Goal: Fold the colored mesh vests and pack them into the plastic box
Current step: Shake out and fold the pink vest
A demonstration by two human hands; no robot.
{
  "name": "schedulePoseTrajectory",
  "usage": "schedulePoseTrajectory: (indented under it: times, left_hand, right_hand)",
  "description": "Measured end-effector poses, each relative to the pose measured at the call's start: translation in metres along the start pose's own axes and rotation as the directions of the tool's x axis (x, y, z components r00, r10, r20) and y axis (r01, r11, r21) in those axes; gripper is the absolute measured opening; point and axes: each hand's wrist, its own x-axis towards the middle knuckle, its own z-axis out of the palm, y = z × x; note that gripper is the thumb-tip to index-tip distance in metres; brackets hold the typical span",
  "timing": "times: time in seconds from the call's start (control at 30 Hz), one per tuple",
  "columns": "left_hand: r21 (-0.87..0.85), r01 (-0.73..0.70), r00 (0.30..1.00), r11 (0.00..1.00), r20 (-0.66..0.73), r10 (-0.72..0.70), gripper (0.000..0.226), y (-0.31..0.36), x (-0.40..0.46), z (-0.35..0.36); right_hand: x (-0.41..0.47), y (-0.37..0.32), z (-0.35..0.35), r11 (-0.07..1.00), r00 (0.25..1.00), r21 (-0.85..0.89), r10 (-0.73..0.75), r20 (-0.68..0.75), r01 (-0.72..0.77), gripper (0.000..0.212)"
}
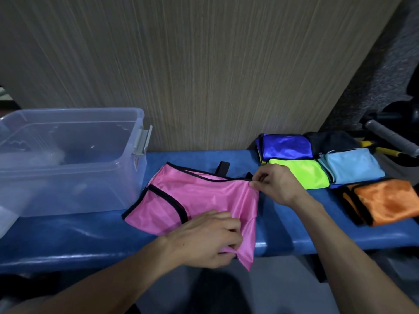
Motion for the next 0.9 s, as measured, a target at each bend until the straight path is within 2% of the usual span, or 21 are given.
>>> schedulePoseTrajectory:
  times: [0.07, 0.2, 0.3, 0.4, 0.57, 0.7, 0.8, 0.9]
  left_hand:
    - [-0.035, 0.034, 0.999, 0.999, 0.014, -0.033, 0.014, -0.003, -0.002, -0.003]
    - [-0.077, 0.047, 0.998, 0.996, 0.037, -0.045, 0.016, -0.003, -0.002, -0.005]
    - [-0.096, 0.051, 0.998, 0.994, 0.034, -0.047, 0.015, -0.003, -0.002, -0.006]
    - [-0.102, 0.044, 0.998, 0.994, 0.043, -0.039, 0.015, -0.004, -0.002, -0.007]
    - [-0.085, 0.012, 0.999, 0.996, 0.040, -0.009, 0.015, -0.004, 0.000, -0.006]
    - [-0.092, -0.011, 0.999, 0.996, 0.051, 0.015, 0.013, -0.005, 0.002, -0.003]
    - [-0.105, -0.005, 0.999, 0.994, 0.034, 0.009, 0.020, -0.005, 0.004, -0.001]
    - [-0.091, 0.040, 0.999, 0.995, -0.007, -0.041, 0.027, -0.010, 0.004, -0.004]
  right_hand:
    - [0.002, 0.002, -0.002, 0.999, 0.999, -0.051, -0.003, 0.034, 0.005, 0.010]
    - [0.009, 0.009, -0.009, 0.962, 0.993, -0.269, -0.006, 0.115, 0.037, 0.039]
    - [0.012, 0.008, -0.008, 0.918, 0.986, -0.389, -0.008, 0.164, 0.072, 0.030]
    - [0.015, 0.005, -0.005, 0.895, 0.993, -0.442, -0.014, 0.116, 0.064, 0.013]
    - [0.022, -0.001, -0.003, 0.857, 0.998, -0.514, 0.006, 0.063, 0.028, 0.016]
    - [0.030, -0.006, 0.004, 0.771, 1.000, -0.637, 0.011, -0.028, -0.027, 0.021]
    - [0.032, -0.007, 0.012, 0.772, 0.999, -0.635, 0.034, -0.027, -0.044, 0.020]
    - [0.032, -0.004, 0.009, 0.873, 0.998, -0.485, 0.062, -0.005, -0.056, 0.023]
